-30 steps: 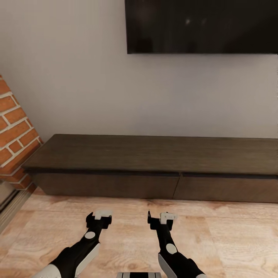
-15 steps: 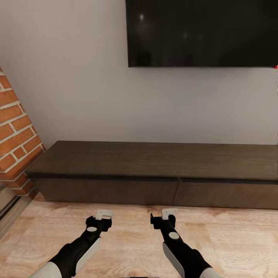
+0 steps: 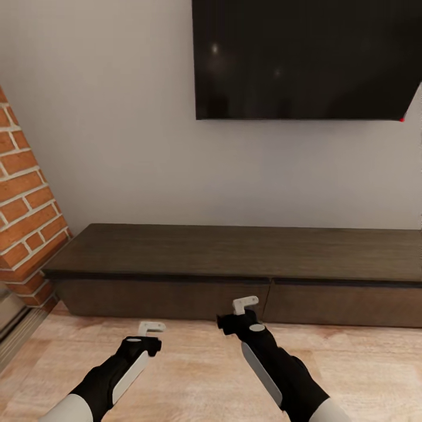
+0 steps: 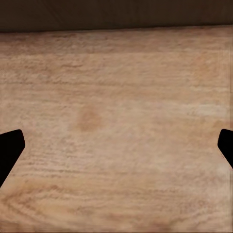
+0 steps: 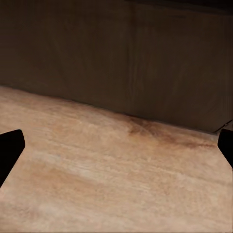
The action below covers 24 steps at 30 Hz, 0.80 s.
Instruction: Place each of the two pumpkins and all three candles from the living room inside a cabinet in the living room (use any cabinet), then make sure every cabinet is closed, and position the cauldron so it is next to a table in the living room.
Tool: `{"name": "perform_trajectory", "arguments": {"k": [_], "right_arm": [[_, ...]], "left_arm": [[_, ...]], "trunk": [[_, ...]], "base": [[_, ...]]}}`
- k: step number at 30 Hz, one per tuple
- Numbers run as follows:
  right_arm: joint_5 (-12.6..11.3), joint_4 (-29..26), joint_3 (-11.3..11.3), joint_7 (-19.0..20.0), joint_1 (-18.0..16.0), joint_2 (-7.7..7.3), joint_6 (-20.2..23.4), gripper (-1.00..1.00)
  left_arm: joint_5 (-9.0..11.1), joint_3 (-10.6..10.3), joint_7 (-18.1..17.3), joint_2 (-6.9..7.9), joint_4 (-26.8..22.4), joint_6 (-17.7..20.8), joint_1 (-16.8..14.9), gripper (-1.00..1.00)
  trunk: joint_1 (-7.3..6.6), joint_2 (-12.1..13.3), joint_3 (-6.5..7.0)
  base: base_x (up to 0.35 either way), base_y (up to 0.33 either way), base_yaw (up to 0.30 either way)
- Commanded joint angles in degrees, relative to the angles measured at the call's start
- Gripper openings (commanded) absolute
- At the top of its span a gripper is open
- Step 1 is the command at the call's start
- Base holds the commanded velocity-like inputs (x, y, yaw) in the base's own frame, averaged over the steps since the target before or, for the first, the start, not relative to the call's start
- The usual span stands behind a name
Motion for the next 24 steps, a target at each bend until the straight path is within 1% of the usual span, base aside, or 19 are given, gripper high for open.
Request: {"name": "perform_trajectory", "arguments": {"k": [1,3,7,9,11,14,20,24], "right_arm": [[-0.6,-1.1,0.1,-0.6,0.0,-0.02,1.4,1.00],[-0.5,-2.0,0.1,-0.6,0.0,-0.07,3.5,1.00],[0.0,-2.7,0.3,-0.8,0.0,0.04,5.9,1.00],[0.1,-2.9,0.3,-0.9,0.0,0.20,6.2,1.00],[0.0,-2.9,0.3,-1.1,0.1,0.56,6.6,1.00],[0.1,-3.0,0.5,-1.1,0.1,0.58,6.7,1.00],[0.3,-3.0,0.6,-1.1,0.1,0.53,6.4,1.00],[0.1,-3.0,0.6,-1.0,0.1,0.51,6.7,1.00]], "left_arm": [[1.5,-0.4,0.6,0.16,-0.1,0.3,0.0,1.00],[2.9,-0.4,0.6,0.25,-0.1,0.5,-0.1,1.00],[4.0,-0.4,0.6,0.31,-0.2,0.7,0.0,1.00],[4.2,-0.5,0.6,0.32,-0.2,0.7,0.0,1.00],[4.4,-0.5,0.6,0.33,-0.2,0.8,0.0,1.00],[4.4,-0.5,0.6,0.34,-0.2,0.8,0.0,1.00],[4.4,-0.5,0.6,0.34,-0.2,0.8,0.0,1.00],[4.5,-0.5,0.6,0.34,-0.2,0.8,0.0,1.00]], "trunk": [[-0.03,0.0,0.17],[-0.08,0.0,0.61],[-0.19,0.1,1.50],[-0.36,0.3,1.92],[-0.80,1.1,2.28],[-1.46,2.3,2.82],[-2.78,4.8,3.89],[-3.65,6.4,4.55]], "base": [[0.000,0.000,0.000],[0.000,0.000,0.000],[-0.002,0.000,0.000],[-0.064,0.000,0.000],[-0.214,0.000,0.000],[-0.116,0.000,0.000],[-0.030,0.000,0.000],[-0.143,0.000,-0.060]]}}
